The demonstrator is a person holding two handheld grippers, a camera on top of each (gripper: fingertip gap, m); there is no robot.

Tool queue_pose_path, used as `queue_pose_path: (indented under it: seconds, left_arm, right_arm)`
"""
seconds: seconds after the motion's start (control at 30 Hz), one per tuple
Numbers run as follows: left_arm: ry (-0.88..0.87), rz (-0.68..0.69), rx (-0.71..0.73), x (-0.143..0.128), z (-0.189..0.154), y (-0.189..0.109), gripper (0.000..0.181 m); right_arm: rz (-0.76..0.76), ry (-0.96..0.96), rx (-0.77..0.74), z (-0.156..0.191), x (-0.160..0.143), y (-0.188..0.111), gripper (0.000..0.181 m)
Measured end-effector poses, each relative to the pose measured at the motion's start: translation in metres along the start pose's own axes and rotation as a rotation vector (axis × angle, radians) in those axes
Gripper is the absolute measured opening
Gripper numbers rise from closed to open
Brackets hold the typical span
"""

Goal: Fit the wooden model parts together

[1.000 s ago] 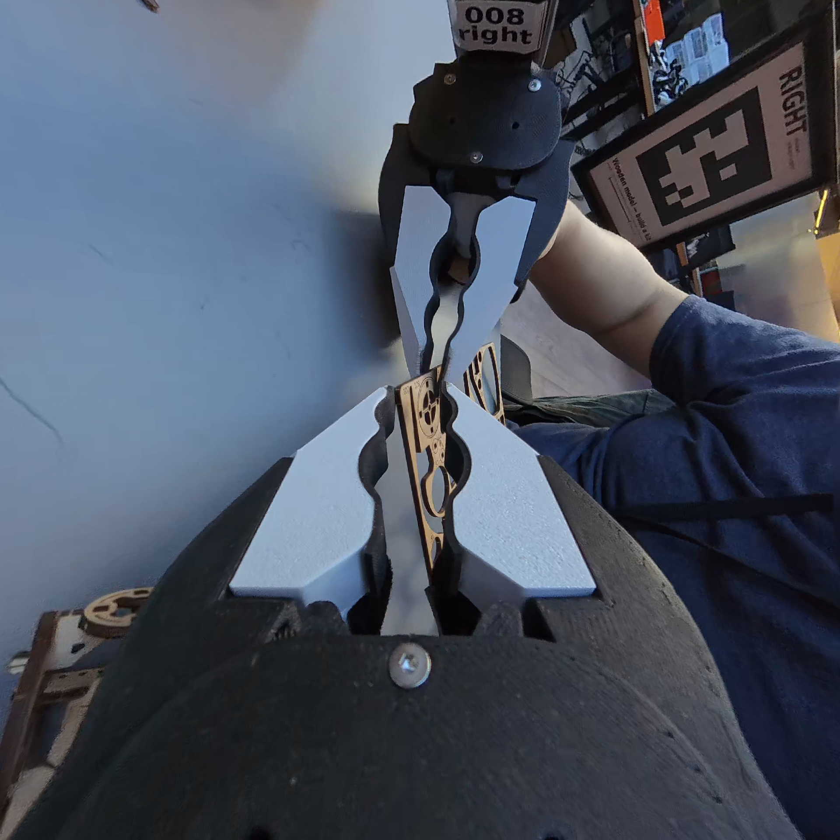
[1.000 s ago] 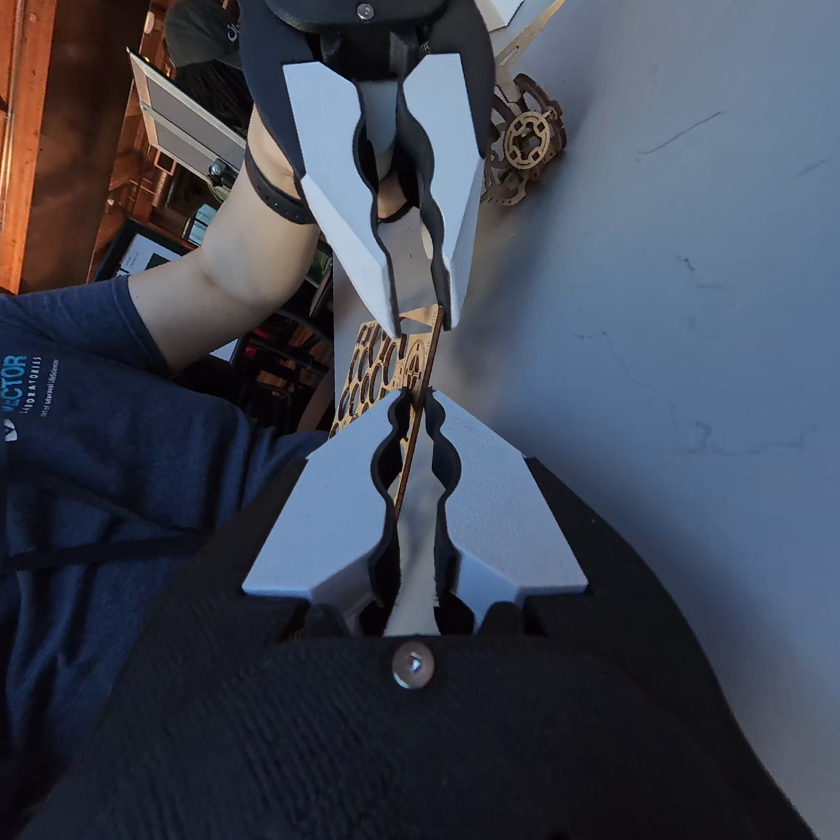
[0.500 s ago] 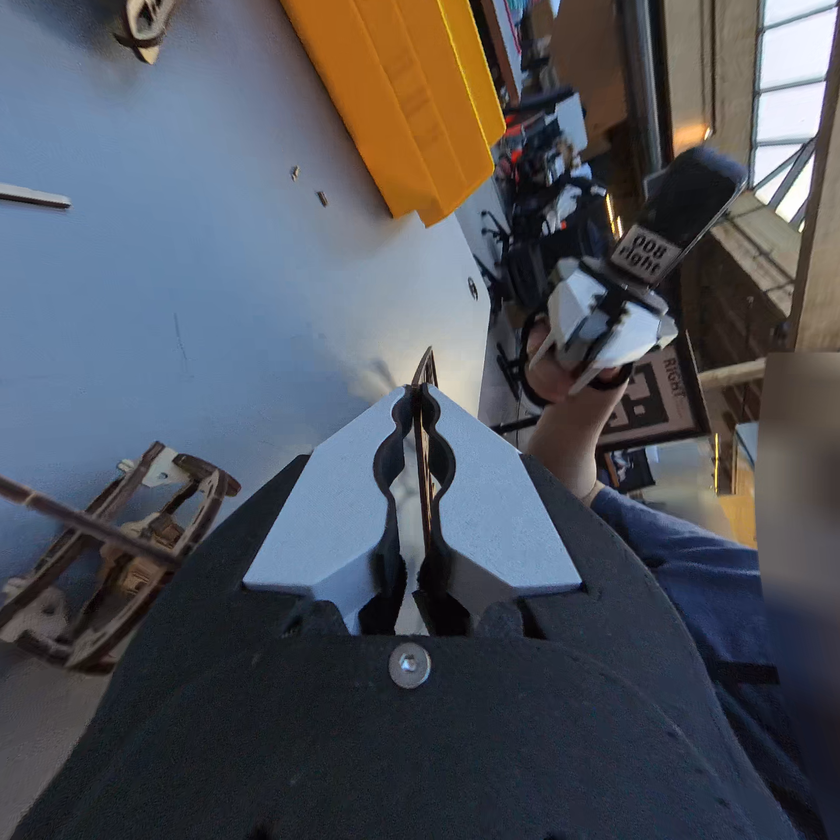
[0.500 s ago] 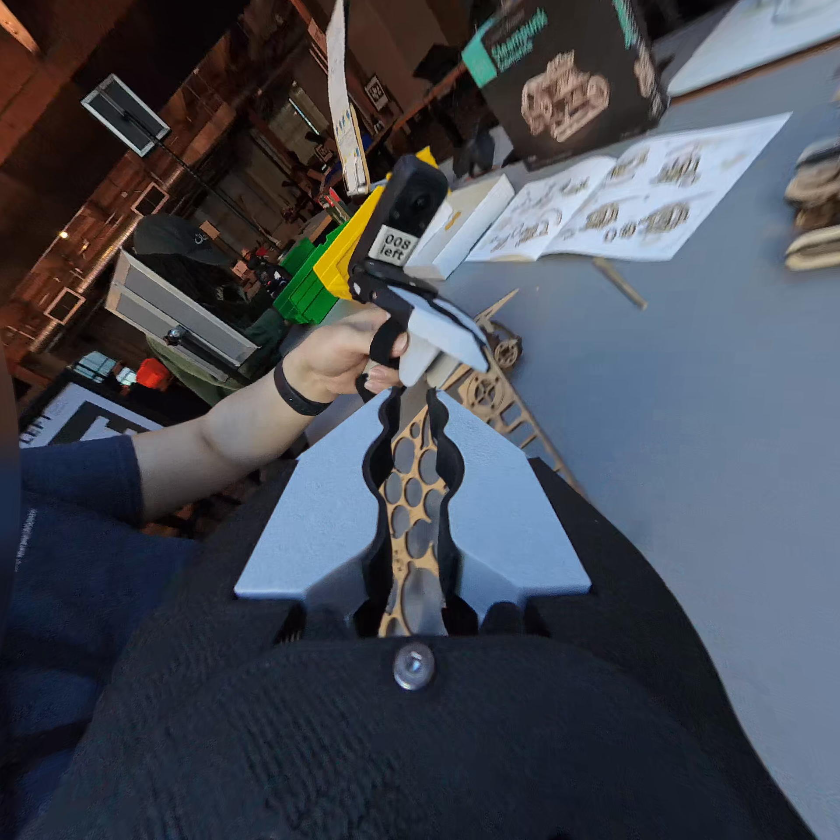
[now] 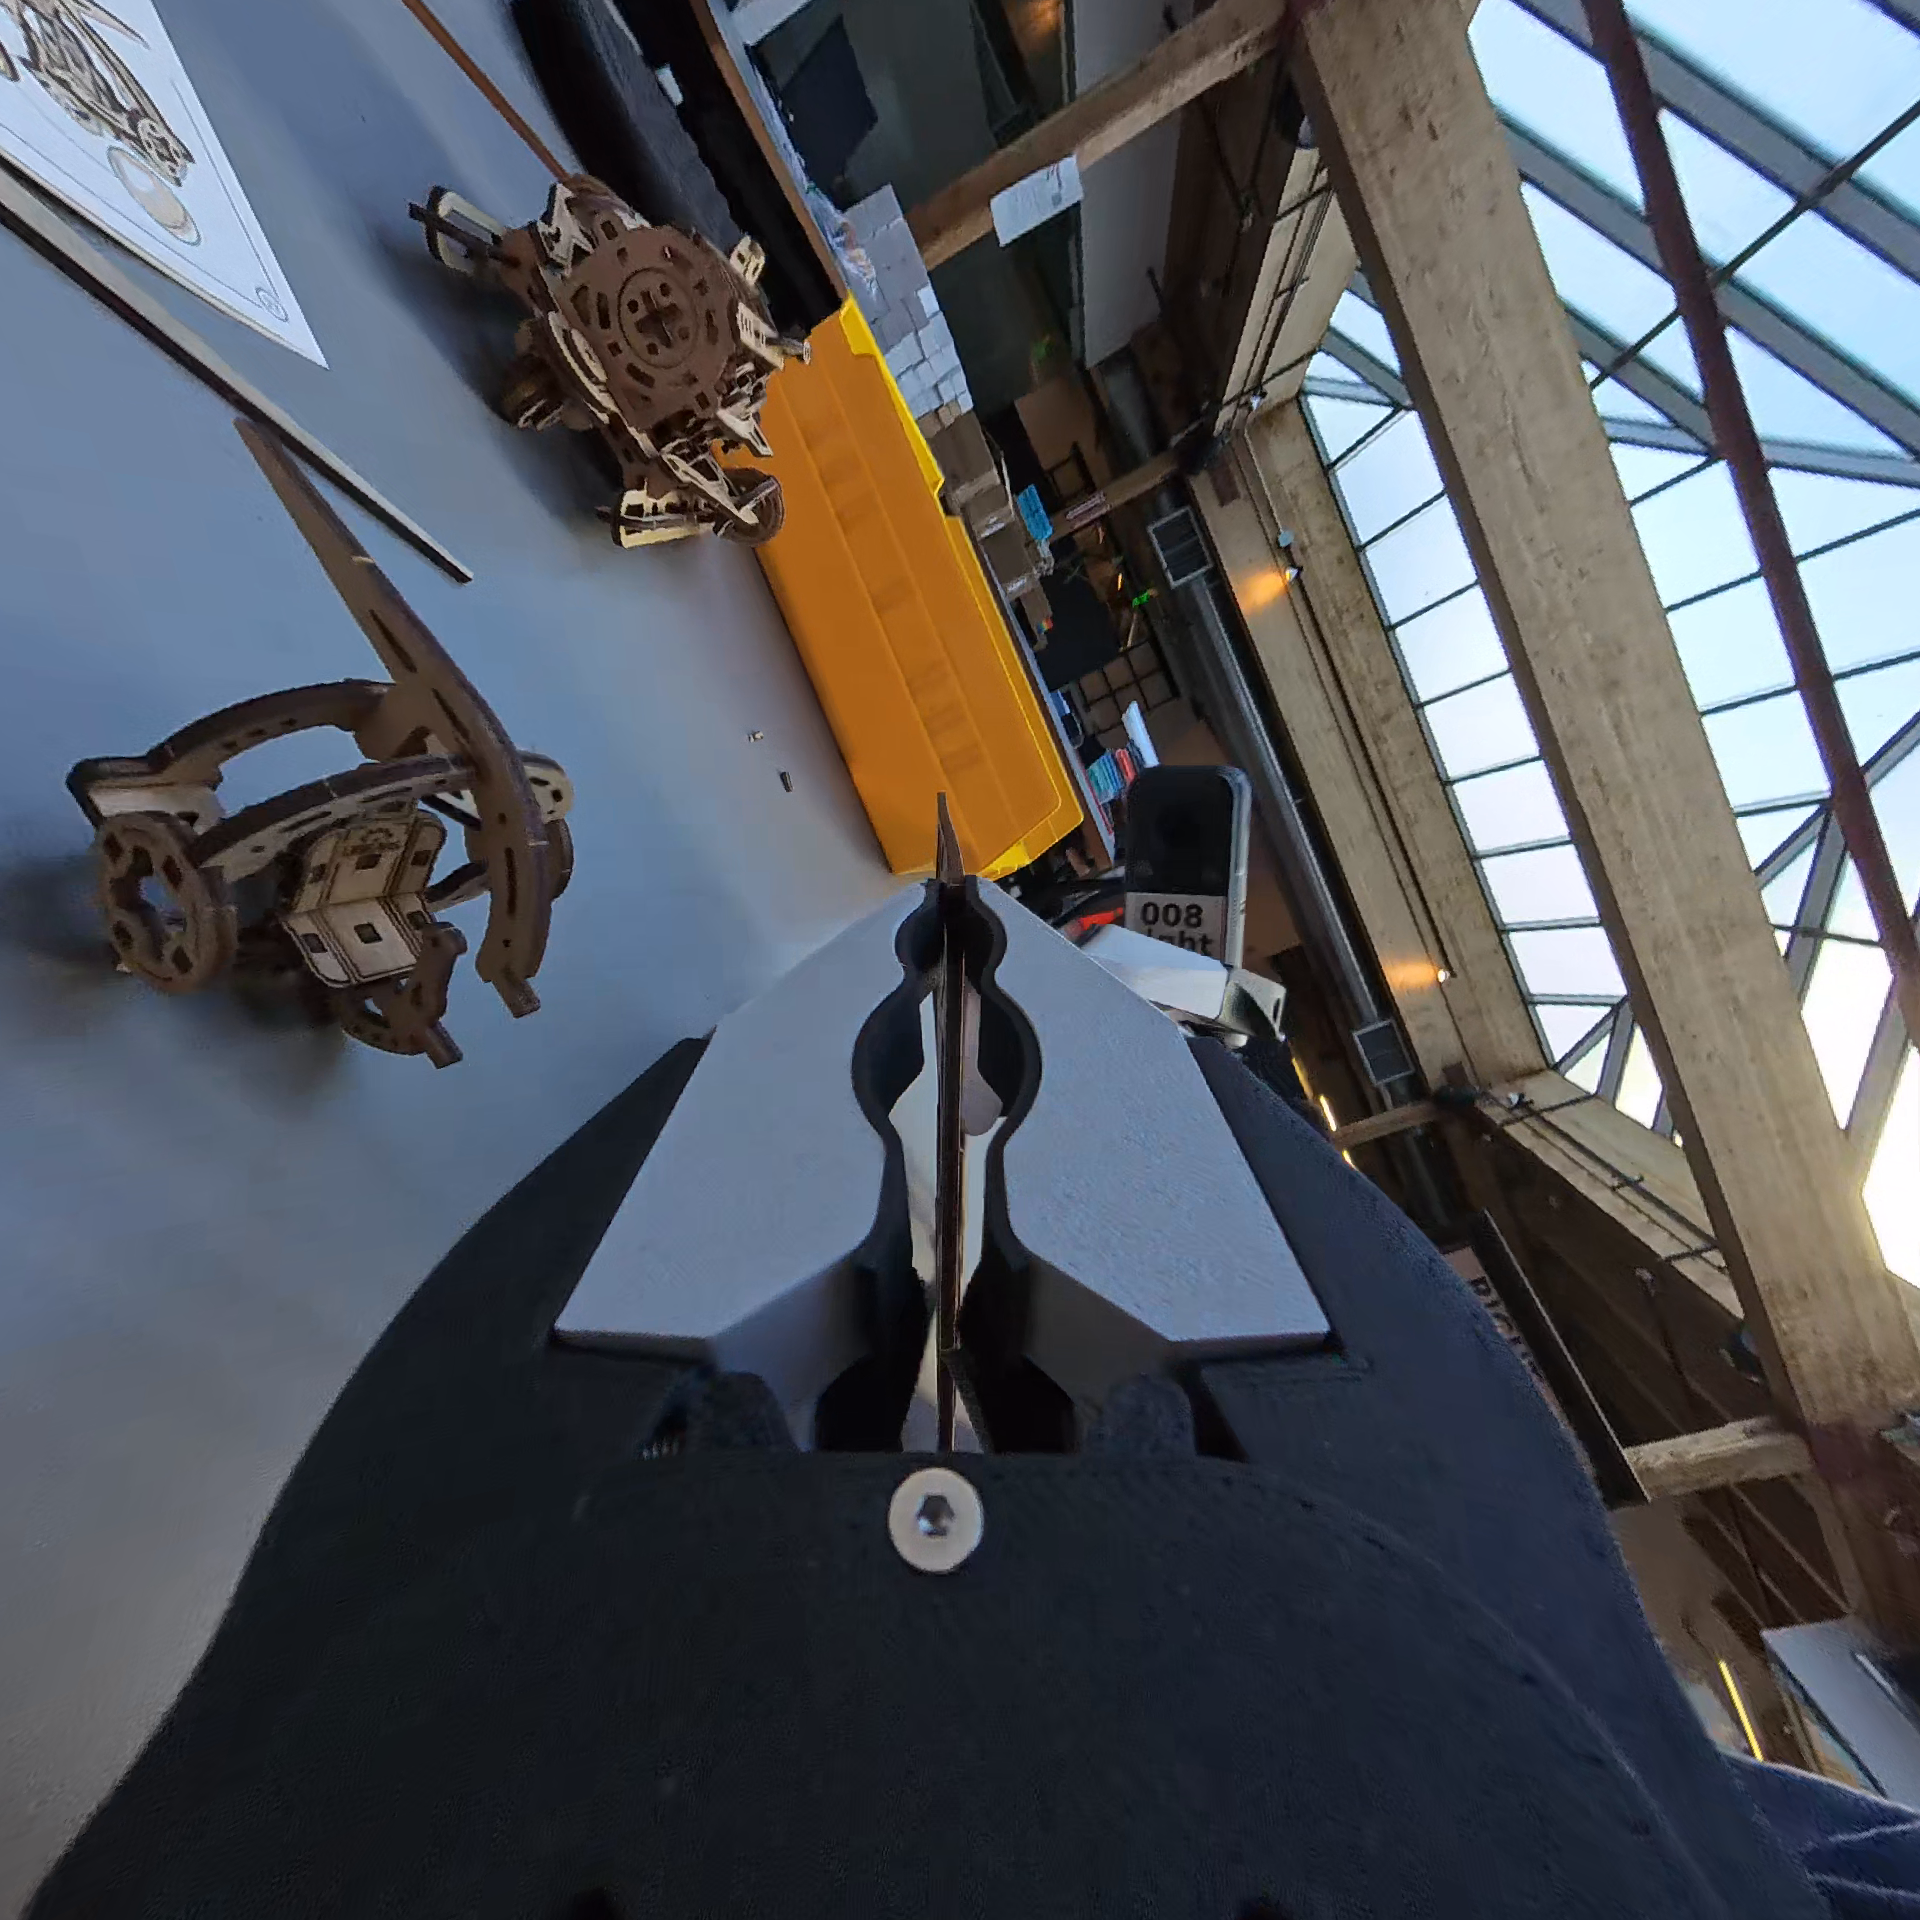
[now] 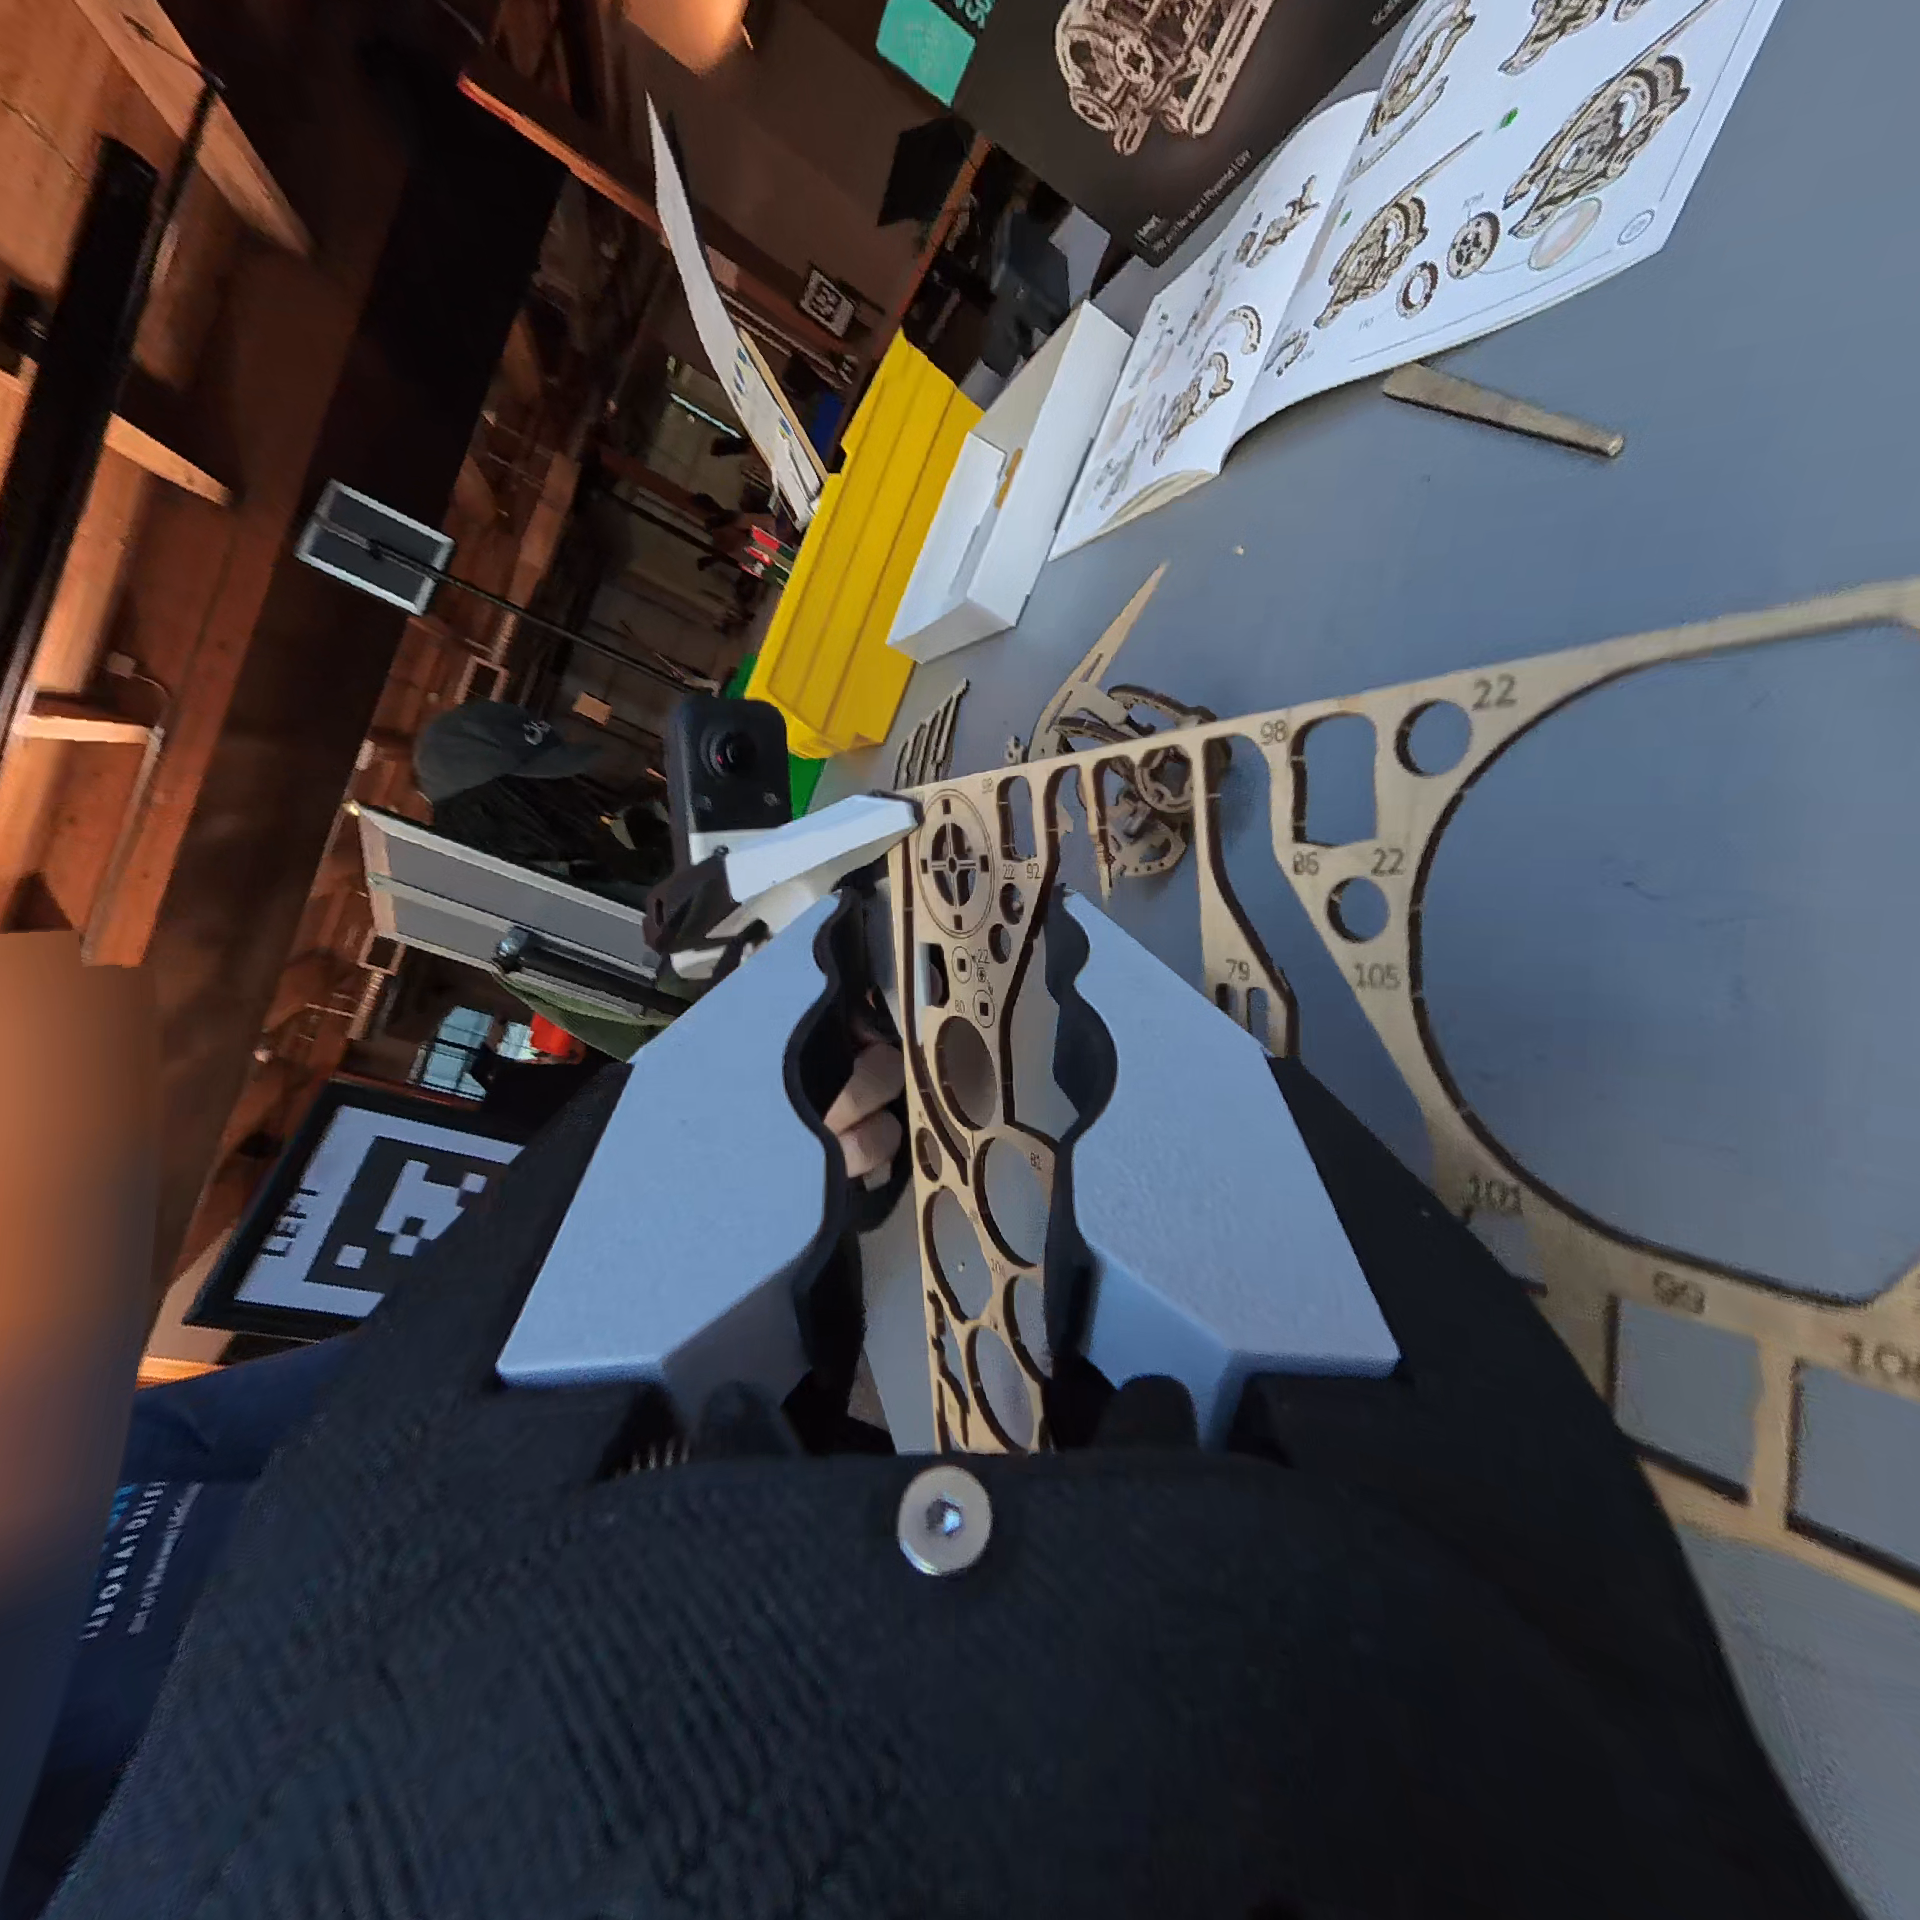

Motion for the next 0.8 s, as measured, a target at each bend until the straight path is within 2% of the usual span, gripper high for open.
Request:
queue_pose_path:
  seconds: [0.07, 0.13, 0.27, 0.37, 0.4, 0.5, 0.6, 0.8]
  left_arm:
    - [-0.025, -0.023, -0.011, 0.001, 0.001, -0.003, 0.001]
    - [-0.015, -0.014, -0.004, 0.001, 0.005, -0.008, 0.001]
    - [-0.038, -0.019, -0.038, 0.002, 0.0, -0.011, 0.001]
    - [-0.017, -0.023, -0.044, 0.003, -0.002, -0.011, 0.001]
    - [-0.023, -0.025, -0.047, 0.003, -0.003, -0.012, 0.001]
    - [-0.007, -0.015, -0.042, 0.002, -0.002, -0.012, 0.001]
    - [0.005, 0.033, -0.052, -0.002, -0.002, -0.014, 0.001]
    - [0.016, 0.22, -0.162, -0.004, -0.004, -0.021, 0.002]
  right_arm:
    - [-0.001, 0.045, 0.04, -0.002, 0.001, 0.003, 0.028]
    - [0.021, 0.104, 0.067, -0.003, -0.002, 0.008, 0.03]
    - [0.119, 0.083, 0.042, -0.003, -0.015, 0.021, 0.026]
    - [0.044, 0.05, 0.075, 0.005, -0.006, 0.023, 0.021]
    - [0.044, 0.039, 0.059, 0.003, -0.006, 0.024, 0.015]
    - [0.065, 0.063, 0.067, 0.0, -0.008, 0.025, 0.013]
    - [0.085, 0.053, 0.06, -0.002, -0.012, 0.024, 0.011]
    - [0.129, 0.038, 0.051, -0.003, -0.016, 0.02, 0.012]
Point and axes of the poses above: each gripper's, where its closed fingertips meet, y out along the fingers, x out of its top, z = x × y across the jaws, the point moved 2 cm from there along -y, back along the fingers, and after that the axes turned 15 degrees about y, right-handed, at the moved point
